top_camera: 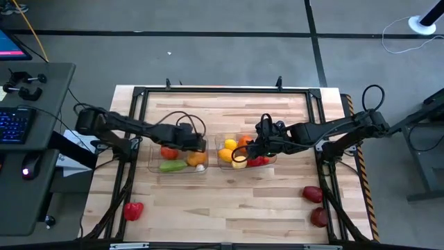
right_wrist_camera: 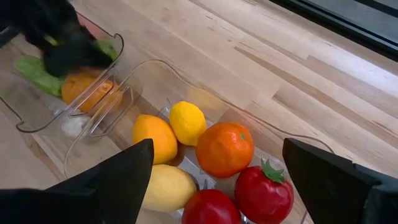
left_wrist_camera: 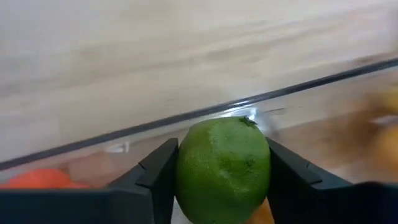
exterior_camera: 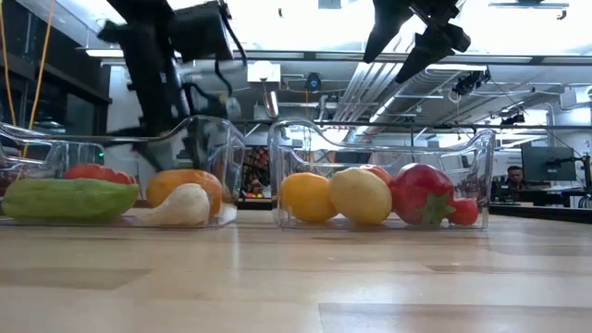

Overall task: Sort produce into baskets
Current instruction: Put the green lime into the right transparent bin

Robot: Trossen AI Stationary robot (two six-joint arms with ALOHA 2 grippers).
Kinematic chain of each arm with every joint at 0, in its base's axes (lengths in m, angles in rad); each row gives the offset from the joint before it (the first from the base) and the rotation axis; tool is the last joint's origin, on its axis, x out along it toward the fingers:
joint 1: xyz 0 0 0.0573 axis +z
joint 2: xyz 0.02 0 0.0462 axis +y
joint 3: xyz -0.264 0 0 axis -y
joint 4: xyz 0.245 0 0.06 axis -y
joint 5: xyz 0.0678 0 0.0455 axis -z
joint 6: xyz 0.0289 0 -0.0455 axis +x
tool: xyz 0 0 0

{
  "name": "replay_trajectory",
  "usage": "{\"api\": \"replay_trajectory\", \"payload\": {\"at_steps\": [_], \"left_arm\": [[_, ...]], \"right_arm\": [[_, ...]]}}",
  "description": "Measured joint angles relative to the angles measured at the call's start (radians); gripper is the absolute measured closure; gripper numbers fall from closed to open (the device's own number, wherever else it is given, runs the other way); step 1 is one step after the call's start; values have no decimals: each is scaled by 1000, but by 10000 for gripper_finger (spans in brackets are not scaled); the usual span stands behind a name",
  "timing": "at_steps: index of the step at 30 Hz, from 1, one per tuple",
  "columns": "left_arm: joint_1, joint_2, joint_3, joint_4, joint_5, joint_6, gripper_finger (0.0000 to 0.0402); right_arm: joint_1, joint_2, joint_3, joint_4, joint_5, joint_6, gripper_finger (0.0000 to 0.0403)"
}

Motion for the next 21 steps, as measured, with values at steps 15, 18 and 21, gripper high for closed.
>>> {"api": "replay_trajectory", "payload": {"at_steps": [15,18,21], "left_arm": [[-75,-207,17,534,-69,394,206],[-62,-134,16,613,-39,381,205],[-49,-66,15,725,42,387,204]], "right_arm": [[0,-1,0,-1,18,-36,53],[1,-7,0,-1,29,-36,53],[6,-17,0,0,28,-36,53]]}}
